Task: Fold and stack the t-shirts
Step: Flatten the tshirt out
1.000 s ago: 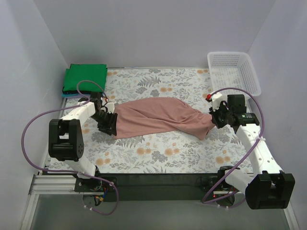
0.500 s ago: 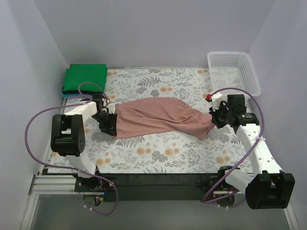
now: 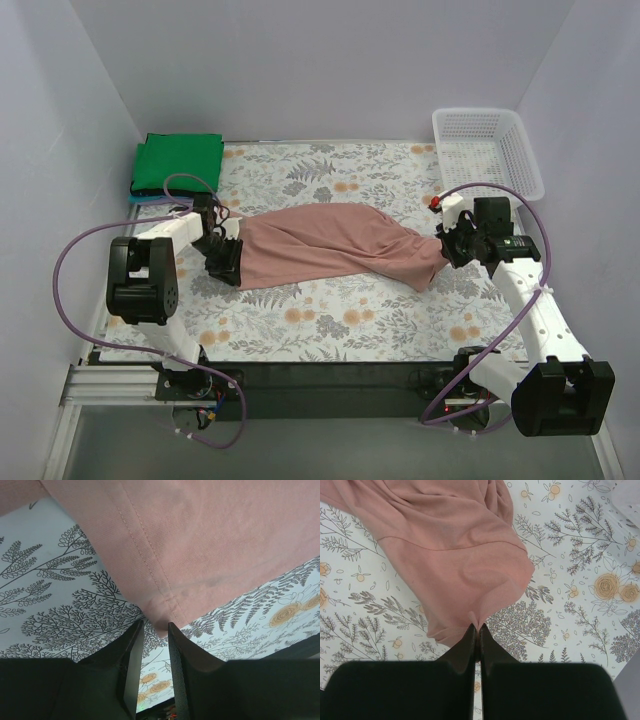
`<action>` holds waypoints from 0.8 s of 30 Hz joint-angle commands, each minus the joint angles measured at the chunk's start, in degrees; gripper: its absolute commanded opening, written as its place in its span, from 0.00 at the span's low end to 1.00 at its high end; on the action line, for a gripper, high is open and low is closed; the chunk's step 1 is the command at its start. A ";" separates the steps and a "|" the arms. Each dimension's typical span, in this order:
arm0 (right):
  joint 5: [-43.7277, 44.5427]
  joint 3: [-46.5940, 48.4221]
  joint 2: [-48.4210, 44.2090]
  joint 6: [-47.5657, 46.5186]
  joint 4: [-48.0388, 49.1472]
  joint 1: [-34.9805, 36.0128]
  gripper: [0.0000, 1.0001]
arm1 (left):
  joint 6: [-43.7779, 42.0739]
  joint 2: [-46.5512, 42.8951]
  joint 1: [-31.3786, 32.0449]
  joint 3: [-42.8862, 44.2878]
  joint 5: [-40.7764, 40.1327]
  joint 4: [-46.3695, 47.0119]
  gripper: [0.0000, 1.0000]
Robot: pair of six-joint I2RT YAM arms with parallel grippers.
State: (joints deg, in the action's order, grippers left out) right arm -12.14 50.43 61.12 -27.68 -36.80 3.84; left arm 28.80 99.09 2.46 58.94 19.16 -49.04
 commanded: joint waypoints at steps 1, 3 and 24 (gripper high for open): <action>-0.43 0.89 -0.21 -0.27 0.15 0.12 0.01 | 0.73 0.31 0.09 0.74 0.44 0.43 0.25; -0.43 0.72 -0.39 -0.27 0.23 0.21 0.01 | 1.17 0.58 0.09 1.27 1.23 0.69 0.25; -1.04 -0.07 -0.21 0.00 0.15 0.12 0.01 | 2.67 1.19 0.53 3.64 0.62 1.49 0.22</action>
State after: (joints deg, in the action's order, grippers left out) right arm -12.19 50.41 61.12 -27.64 -36.80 3.84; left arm 30.92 100.03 2.76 60.82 20.10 -48.80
